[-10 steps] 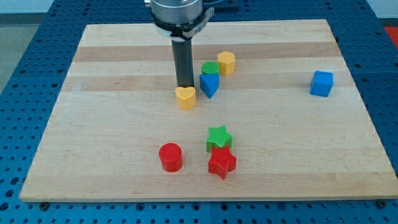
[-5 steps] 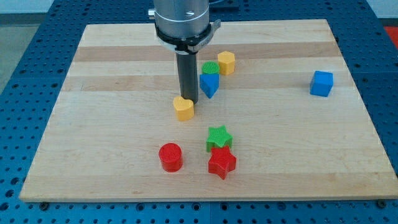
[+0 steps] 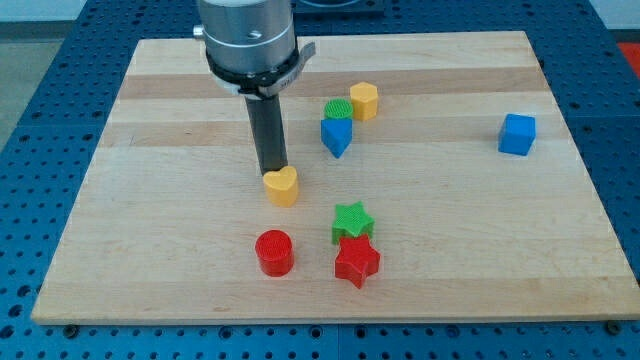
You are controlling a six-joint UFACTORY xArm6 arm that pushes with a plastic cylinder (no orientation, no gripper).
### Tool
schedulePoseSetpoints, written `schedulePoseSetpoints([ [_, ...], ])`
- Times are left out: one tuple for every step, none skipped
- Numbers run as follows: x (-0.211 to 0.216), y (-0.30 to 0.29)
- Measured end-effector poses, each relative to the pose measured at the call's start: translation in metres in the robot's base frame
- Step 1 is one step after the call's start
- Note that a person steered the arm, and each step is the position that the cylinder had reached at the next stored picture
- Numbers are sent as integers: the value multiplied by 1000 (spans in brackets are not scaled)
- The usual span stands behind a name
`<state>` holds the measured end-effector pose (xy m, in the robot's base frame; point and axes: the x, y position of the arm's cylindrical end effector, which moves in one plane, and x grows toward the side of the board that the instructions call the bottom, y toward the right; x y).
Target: Move the yellow heart to red circle
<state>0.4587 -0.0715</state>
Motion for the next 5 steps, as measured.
schedulePoseSetpoints([
  [15,0],
  [27,1],
  [34,1],
  [43,3],
  [48,9],
])
